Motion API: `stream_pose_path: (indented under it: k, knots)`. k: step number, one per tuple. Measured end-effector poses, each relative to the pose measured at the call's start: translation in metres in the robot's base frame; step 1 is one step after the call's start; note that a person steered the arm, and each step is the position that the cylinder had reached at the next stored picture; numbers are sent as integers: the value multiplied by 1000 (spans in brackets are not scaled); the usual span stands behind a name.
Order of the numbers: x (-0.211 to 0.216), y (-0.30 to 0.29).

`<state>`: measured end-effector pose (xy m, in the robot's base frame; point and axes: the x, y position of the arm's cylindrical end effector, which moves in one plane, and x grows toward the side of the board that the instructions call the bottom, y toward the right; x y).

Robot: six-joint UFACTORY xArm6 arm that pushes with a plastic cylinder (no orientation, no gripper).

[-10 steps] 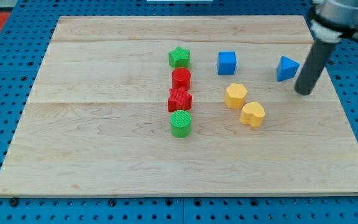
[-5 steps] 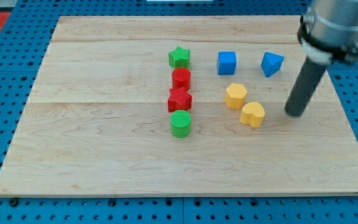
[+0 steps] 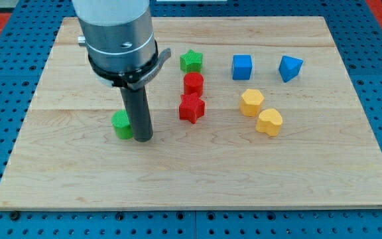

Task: Place the green circle diagonal to the green star

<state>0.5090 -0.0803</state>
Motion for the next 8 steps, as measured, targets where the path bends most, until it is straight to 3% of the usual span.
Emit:
stream_pose_path:
  k: [4,5,6,7,8]
  knots:
    - [11,-16]
    - [0,-56]
    - [-44,-17]
    - [-46,-8]
    - [1,-13]
